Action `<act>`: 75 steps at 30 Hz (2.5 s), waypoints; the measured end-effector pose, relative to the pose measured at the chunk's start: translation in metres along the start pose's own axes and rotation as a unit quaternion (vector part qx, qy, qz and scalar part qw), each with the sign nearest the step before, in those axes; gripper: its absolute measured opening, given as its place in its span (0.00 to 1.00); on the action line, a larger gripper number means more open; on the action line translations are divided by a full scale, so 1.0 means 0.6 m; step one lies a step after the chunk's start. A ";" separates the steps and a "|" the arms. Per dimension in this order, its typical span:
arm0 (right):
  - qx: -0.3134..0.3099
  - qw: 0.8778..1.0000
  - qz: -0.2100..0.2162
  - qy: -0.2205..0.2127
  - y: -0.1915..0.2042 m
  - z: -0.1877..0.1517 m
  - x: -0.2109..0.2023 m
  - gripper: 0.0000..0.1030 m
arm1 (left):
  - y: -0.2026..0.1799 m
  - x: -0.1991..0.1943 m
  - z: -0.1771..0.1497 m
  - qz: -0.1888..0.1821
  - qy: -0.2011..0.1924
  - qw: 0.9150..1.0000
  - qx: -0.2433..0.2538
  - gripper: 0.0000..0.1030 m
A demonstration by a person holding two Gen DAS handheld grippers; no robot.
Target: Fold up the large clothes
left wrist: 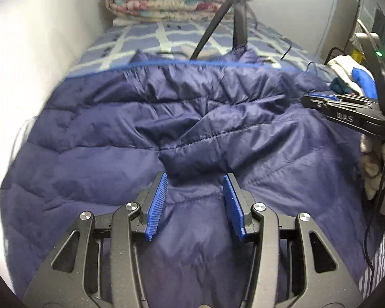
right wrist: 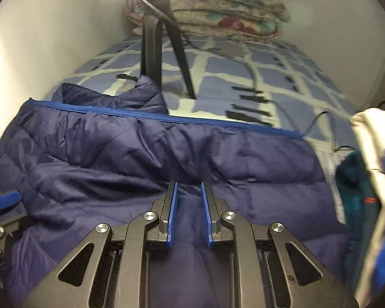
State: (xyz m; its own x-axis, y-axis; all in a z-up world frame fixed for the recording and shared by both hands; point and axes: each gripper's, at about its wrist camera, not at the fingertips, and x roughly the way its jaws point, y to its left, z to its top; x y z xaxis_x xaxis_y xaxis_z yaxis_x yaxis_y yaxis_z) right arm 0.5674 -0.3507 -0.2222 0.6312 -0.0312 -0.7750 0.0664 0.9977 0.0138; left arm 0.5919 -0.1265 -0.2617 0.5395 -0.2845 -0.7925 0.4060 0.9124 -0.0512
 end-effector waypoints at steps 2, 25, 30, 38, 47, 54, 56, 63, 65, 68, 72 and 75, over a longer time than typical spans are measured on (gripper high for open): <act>0.002 1.000 0.003 -0.011 -0.003 -0.010 -0.043 0.16 | -0.004 -0.029 -0.008 -0.002 -0.010 1.000 0.002 0.46; 0.262 0.963 0.044 0.042 -0.175 -0.352 -0.259 0.63 | -0.119 -0.058 -0.132 0.009 0.026 0.999 0.021 0.47; 0.315 0.944 0.093 0.042 -0.201 -0.349 -0.231 0.64 | -0.111 -0.130 -0.142 0.004 -0.004 1.000 0.010 0.47; 0.380 0.917 0.115 0.036 -0.201 -0.352 -0.208 0.67 | -0.120 -0.103 -0.177 -0.011 0.013 1.000 -0.010 0.46; 0.336 0.933 0.124 0.037 -0.177 -0.310 -0.215 0.35 | -0.112 -0.149 -0.174 -0.015 0.007 1.000 -0.011 0.45; 0.246 0.967 0.058 -0.009 -0.147 -0.289 -0.350 0.37 | -0.096 -0.276 -0.173 -0.027 -0.035 0.999 -0.017 0.45; 0.217 0.974 0.052 -0.030 -0.142 -0.288 -0.415 0.37 | -0.093 -0.318 -0.170 -0.027 -0.051 0.998 -0.013 0.45; 0.132 0.984 0.025 -0.121 -0.119 -0.276 -0.643 0.64 | -0.076 -0.394 -0.166 -0.031 -0.076 0.996 -0.019 0.45; 0.120 0.984 0.020 -0.130 -0.113 -0.283 -0.656 0.65 | -0.068 -0.383 -0.166 -0.036 -0.068 0.996 -0.037 0.45; 0.125 0.986 0.026 -0.103 -0.112 -0.304 -0.613 0.65 | -0.065 -0.352 -0.166 -0.035 -0.055 0.997 -0.052 0.45; 0.179 0.982 0.043 -0.048 -0.126 -0.340 -0.486 0.65 | -0.075 -0.303 -0.162 -0.022 -0.047 0.998 -0.041 0.45; 0.218 0.974 0.056 -0.020 -0.131 -0.352 -0.400 0.65 | -0.080 -0.266 -0.161 -0.027 -0.035 0.998 -0.046 0.45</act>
State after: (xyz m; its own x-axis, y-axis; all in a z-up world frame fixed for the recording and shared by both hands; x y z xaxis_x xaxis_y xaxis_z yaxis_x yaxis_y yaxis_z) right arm 0.2473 -0.4091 -0.1707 0.6820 0.0645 -0.7285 0.3126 0.8748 0.3701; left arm 0.4151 -0.0964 -0.1918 0.5700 -0.3517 -0.7426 0.3684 0.9172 -0.1517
